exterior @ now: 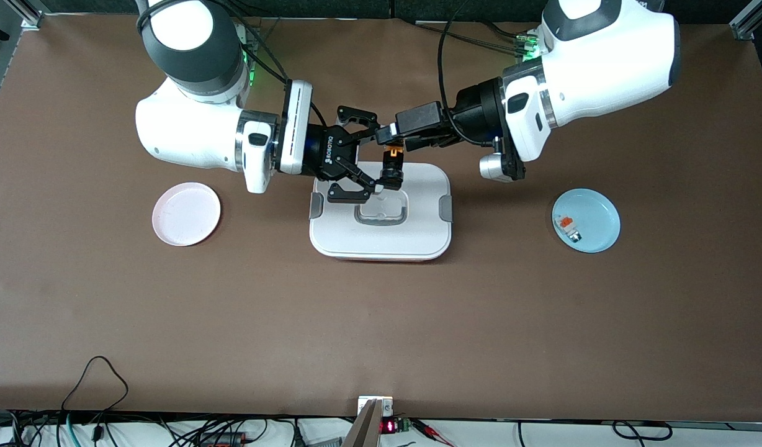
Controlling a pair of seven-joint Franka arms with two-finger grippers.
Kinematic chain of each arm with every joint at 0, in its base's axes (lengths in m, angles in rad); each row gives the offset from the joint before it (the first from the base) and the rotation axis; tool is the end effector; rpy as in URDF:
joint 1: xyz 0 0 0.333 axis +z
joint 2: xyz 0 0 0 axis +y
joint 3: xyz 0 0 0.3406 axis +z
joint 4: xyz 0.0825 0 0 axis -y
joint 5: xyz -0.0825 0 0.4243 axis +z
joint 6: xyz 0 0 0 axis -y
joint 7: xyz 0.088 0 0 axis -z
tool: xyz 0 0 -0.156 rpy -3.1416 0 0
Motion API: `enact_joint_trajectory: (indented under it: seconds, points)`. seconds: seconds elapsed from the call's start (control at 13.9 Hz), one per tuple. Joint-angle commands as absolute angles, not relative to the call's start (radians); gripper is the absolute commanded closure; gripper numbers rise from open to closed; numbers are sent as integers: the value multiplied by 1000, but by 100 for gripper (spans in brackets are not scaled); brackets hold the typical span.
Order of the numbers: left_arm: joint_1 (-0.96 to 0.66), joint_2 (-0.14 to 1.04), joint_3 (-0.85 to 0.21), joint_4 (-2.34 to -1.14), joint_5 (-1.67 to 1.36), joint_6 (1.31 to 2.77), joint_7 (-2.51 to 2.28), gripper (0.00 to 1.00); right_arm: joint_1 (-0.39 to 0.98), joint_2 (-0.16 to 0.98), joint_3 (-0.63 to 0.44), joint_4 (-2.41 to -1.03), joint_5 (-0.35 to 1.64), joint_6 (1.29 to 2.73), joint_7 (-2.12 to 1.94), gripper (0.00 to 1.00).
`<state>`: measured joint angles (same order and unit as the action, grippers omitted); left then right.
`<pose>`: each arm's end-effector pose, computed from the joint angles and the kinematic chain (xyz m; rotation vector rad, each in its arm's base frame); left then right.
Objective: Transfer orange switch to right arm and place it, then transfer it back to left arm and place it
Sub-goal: 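Carry the switch over the box toward the left gripper, then grasp the switch with the left gripper and open the right gripper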
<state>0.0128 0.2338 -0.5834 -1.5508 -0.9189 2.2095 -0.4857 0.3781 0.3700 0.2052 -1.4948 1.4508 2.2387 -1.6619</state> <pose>0.6084 -0.4094 0.5910 2.0603 0.3822 -0.1510 0.6324 0.4681 0.5309 -1.4566 -1.2409 -1.0622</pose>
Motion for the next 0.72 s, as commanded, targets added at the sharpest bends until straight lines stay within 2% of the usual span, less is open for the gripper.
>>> enact_joint_trajectory:
  seconds: [0.0, 0.22, 0.43, 0.65]
  points:
    - [14, 233, -591, -1555, -910, 2272, -447, 1, 388, 383, 202, -1466, 1434, 2267, -1674, 74]
    - [9, 245, -603, -1560, -908, 2347, -434, 1, 390, 383, 202, -1466, 1433, 2267, -1675, 74]
    - [6, 265, -601, -1560, -910, 2358, -423, 2, 390, 383, 202, -1466, 1433, 2269, -1677, 74]
    - [5, 267, -601, -1562, -910, 2362, -423, 10, 390, 383, 202, -1466, 1433, 2267, -1677, 74]
